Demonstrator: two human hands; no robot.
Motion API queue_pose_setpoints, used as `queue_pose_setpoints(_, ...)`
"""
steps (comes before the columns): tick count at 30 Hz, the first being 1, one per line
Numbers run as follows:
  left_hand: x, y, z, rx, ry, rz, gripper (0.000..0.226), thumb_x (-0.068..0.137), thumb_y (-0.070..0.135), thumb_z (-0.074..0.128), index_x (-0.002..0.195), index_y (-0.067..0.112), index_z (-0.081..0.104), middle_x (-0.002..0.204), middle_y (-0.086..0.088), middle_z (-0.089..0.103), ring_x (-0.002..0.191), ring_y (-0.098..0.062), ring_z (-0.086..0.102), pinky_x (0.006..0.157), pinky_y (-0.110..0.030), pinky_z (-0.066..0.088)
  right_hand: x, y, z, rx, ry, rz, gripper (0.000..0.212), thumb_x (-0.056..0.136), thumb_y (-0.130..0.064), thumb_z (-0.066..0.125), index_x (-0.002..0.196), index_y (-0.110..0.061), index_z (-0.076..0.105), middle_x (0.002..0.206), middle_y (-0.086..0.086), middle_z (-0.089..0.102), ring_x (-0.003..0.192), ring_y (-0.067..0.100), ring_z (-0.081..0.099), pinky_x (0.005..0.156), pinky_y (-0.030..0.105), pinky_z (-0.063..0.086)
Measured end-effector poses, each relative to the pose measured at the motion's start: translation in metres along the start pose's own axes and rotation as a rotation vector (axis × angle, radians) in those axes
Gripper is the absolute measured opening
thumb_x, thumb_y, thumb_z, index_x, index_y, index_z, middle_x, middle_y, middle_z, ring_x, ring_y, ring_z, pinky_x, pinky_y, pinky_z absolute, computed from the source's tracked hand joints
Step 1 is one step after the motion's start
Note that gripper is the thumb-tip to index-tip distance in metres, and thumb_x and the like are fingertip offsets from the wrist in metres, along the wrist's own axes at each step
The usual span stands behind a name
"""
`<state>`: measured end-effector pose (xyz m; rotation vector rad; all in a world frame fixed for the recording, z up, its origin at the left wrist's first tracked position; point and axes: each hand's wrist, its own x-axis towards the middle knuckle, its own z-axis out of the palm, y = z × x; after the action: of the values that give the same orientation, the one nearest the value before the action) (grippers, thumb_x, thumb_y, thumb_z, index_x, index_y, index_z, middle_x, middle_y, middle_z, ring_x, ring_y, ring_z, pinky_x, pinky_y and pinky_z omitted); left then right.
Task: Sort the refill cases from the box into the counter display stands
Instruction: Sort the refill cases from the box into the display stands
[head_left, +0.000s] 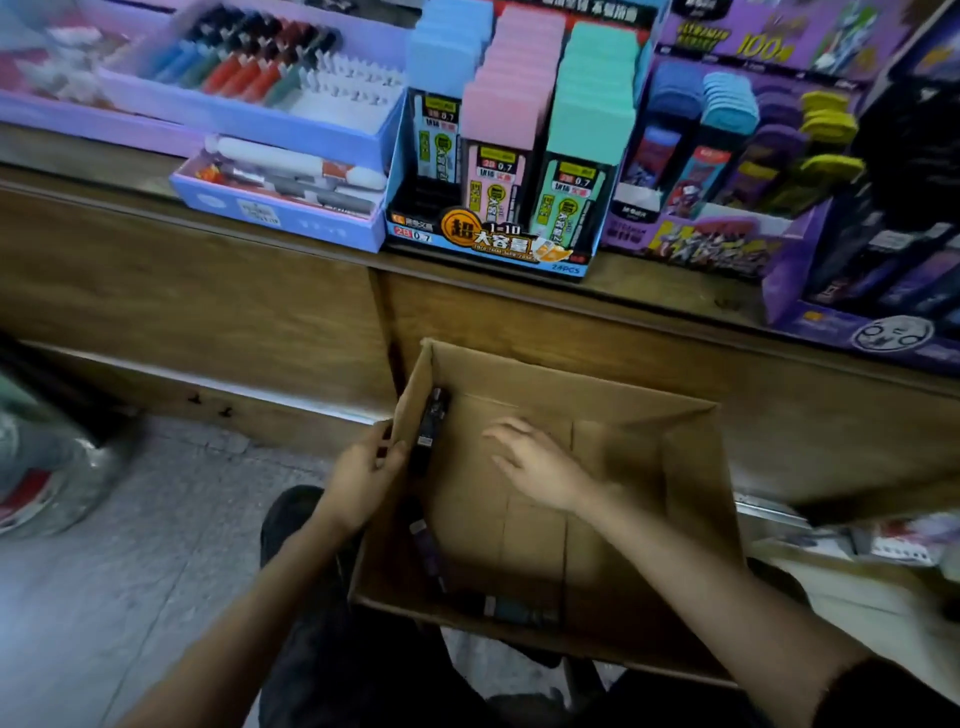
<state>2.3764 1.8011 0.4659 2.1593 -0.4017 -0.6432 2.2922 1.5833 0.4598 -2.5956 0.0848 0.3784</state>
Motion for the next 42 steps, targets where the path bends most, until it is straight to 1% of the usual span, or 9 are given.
queue_pose_setpoints(5, -0.001, -0.002, -0.001, -0.008, 0.01, 0.045, 0.025, 0.097, 0.024, 0.047, 0.121, 0.024, 0.052, 0.109, 0.003, 0.063, 0.102, -0.016, 0.06, 0.086, -0.038, 0.051, 0.058, -0.016, 0.032, -0.104, -0.134, 0.011, 0.057, 0.093, -0.001, 0.042, 0.147, -0.015, 0.026, 0.155, 0.005, 0.018, 0.141, 0.027, 0.018, 0.115, 0.037, 0.021)
queue_pose_setpoints(9, -0.002, -0.002, -0.001, -0.006, 0.011, 0.04, 0.025, 0.097, 0.023, 0.046, 0.121, 0.019, 0.053, 0.112, -0.003, 0.063, 0.102, -0.019, 0.061, 0.085, -0.046, 0.052, 0.089, -0.024, 0.038, -0.247, -0.178, -0.008, 0.065, 0.09, -0.004, 0.049, 0.148, -0.012, 0.019, 0.158, 0.003, 0.004, 0.144, 0.026, 0.004, 0.116, 0.039, 0.02)
queue_pose_setpoints(15, 0.0, -0.004, 0.001, -0.021, 0.019, 0.042, 0.026, 0.098, 0.024, 0.044, 0.121, 0.015, 0.052, 0.112, -0.007, 0.059, 0.101, -0.022, 0.058, 0.086, -0.049, 0.049, 0.088, -0.007, 0.033, -0.524, -0.081, -0.091, 0.053, 0.094, -0.012, 0.042, 0.144, -0.024, 0.028, 0.149, 0.012, 0.019, 0.136, 0.033, 0.019, 0.112, 0.04, 0.021)
queue_pose_setpoints(19, -0.002, -0.004, 0.001, -0.037, 0.015, 0.041, 0.026, 0.098, 0.028, 0.043, 0.122, 0.021, 0.05, 0.114, -0.006, 0.058, 0.103, -0.021, 0.058, 0.087, -0.049, 0.05, 0.079, 0.006, 0.038, -0.577, -0.095, -0.134, 0.064, 0.09, -0.003, 0.046, 0.147, -0.022, 0.024, 0.157, 0.011, 0.006, 0.144, 0.032, -0.002, 0.116, 0.045, 0.0)
queue_pose_setpoints(22, -0.004, -0.001, 0.002, -0.026, 0.021, 0.031, 0.028, 0.098, 0.027, 0.043, 0.124, 0.019, 0.049, 0.116, -0.008, 0.058, 0.104, -0.022, 0.057, 0.087, -0.049, 0.05, 0.076, 0.01, 0.04, -0.556, -0.154, -0.166, 0.064, 0.092, -0.005, 0.044, 0.149, -0.014, 0.017, 0.158, 0.006, 0.011, 0.146, 0.028, -0.002, 0.116, 0.041, -0.001)
queue_pose_setpoints(28, -0.003, -0.003, 0.003, 0.025, 0.034, 0.032, 0.029, 0.098, 0.027, 0.042, 0.123, 0.014, 0.051, 0.118, -0.009, 0.056, 0.105, -0.025, 0.057, 0.088, -0.049, 0.048, 0.045, 0.024, 0.05, -0.459, -0.152, -0.043, 0.059, 0.101, -0.029, 0.036, 0.15, -0.028, 0.005, 0.158, 0.006, 0.005, 0.145, 0.029, 0.0, 0.115, 0.044, 0.011)
queue_pose_setpoints(35, -0.004, -0.003, 0.005, 0.044, 0.04, 0.023, 0.031, 0.099, 0.03, 0.041, 0.124, 0.014, 0.05, 0.116, -0.004, 0.054, 0.106, -0.024, 0.056, 0.088, -0.043, 0.048, -0.029, 0.064, 0.067, -0.391, -0.082, 0.232, 0.084, 0.094, -0.017, 0.05, 0.146, -0.041, -0.012, 0.159, 0.001, -0.006, 0.145, 0.027, -0.006, 0.114, 0.045, 0.017)
queue_pose_setpoints(39, -0.003, -0.003, 0.006, 0.06, 0.048, 0.018, 0.032, 0.099, 0.029, 0.041, 0.125, 0.013, 0.05, 0.116, -0.006, 0.055, 0.105, -0.025, 0.055, 0.085, -0.039, 0.046, -0.044, 0.07, 0.06, -0.38, -0.069, 0.247, 0.074, 0.097, -0.022, 0.047, 0.148, -0.039, -0.003, 0.159, 0.003, -0.009, 0.145, 0.028, -0.007, 0.116, 0.048, 0.01)
queue_pose_setpoints(42, -0.004, -0.004, 0.007, 0.057, 0.053, 0.022, 0.032, 0.099, 0.031, 0.041, 0.125, 0.015, 0.05, 0.11, 0.001, 0.052, 0.105, -0.023, 0.054, 0.083, -0.036, 0.044, -0.035, 0.04, 0.06, -0.301, 0.005, 0.033, 0.062, 0.094, -0.018, 0.052, 0.147, -0.031, 0.023, 0.158, 0.006, 0.006, 0.145, 0.031, 0.005, 0.115, 0.051, 0.019)
